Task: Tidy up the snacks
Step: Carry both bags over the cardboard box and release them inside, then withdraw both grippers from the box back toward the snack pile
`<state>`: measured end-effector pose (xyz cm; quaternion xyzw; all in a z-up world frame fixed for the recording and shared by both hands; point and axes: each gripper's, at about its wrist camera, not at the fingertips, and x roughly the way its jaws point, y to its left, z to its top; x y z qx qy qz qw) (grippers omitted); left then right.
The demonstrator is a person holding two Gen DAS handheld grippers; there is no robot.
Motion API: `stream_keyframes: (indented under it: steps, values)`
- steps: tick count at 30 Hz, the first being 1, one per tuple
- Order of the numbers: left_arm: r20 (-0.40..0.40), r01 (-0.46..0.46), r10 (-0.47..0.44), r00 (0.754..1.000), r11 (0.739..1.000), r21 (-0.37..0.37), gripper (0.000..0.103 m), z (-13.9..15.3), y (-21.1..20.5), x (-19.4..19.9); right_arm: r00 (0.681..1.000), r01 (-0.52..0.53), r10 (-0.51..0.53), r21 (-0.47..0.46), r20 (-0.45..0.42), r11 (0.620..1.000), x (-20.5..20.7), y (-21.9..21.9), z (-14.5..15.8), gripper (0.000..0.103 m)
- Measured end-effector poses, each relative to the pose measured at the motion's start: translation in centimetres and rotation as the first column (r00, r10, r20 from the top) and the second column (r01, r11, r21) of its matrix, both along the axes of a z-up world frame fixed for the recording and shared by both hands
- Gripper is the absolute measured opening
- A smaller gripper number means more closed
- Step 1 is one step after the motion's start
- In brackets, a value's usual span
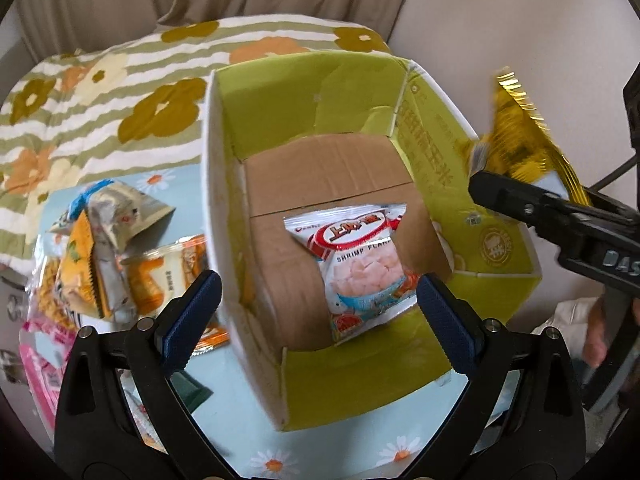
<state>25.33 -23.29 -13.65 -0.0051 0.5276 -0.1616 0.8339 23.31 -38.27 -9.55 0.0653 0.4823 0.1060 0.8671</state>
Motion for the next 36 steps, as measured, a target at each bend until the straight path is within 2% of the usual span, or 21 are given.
stream_keyframes:
  steps: [1, 3, 7, 11, 14, 22, 27, 36]
  values:
    - [-0.002, -0.005, 0.005, 1.0, 1.0, -0.008, 0.098, 0.1, 0.3, -0.1, 1.0, -0.004, 0.004, -0.004, 0.014, 1.0, 0.0, 0.1, -0.1, 0.084]
    - [-0.003, -0.012, 0.012, 1.0, 1.0, -0.018, 0.097, 0.2, 0.9, -0.1, 0.998, -0.02, 0.022, -0.024, 0.055, 0.999, -0.4, 0.4, 0.1, 0.103]
    - [0.013, -0.024, 0.024, 1.0, 1.0, -0.006, 0.098, 0.6, 1.7, -0.8, 0.992, -0.021, 0.033, -0.095, 0.121, 0.995, -2.0, 0.6, 0.6, 0.103]
    - [0.019, -0.033, 0.033, 0.999, 0.999, -0.007, 0.098, 0.7, 1.9, -1.4, 0.994, -0.01, 0.024, -0.13, 0.106, 0.992, -3.1, 0.2, 0.5, 0.103]
    - [0.026, -0.038, 0.038, 0.999, 0.999, -0.004, 0.097, 1.0, 1.6, -1.8, 0.998, -0.017, 0.023, -0.102, 0.054, 0.995, -3.5, -0.2, 0.6, 0.103]
    - [0.062, -0.081, 0.08, 0.995, 0.997, 0.018, 0.098, 2.8, 1.8, -4.1, 0.996, -0.045, 0.051, -0.086, 0.073, 0.995, -4.9, -0.2, 1.4, 0.103]
    - [0.087, -0.109, 0.105, 0.991, 0.993, 0.043, 0.098, 4.4, 2.5, -6.1, 0.993, -0.064, 0.068, -0.045, 0.097, 0.997, -5.7, 0.3, 2.3, 0.103]
    - [0.164, -0.175, 0.171, 0.972, 0.984, 0.013, 0.098, 7.4, 8.2, -9.2, 0.983, -0.089, 0.086, 0.007, 0.164, 0.996, -7.7, 3.5, 4.6, 0.103]
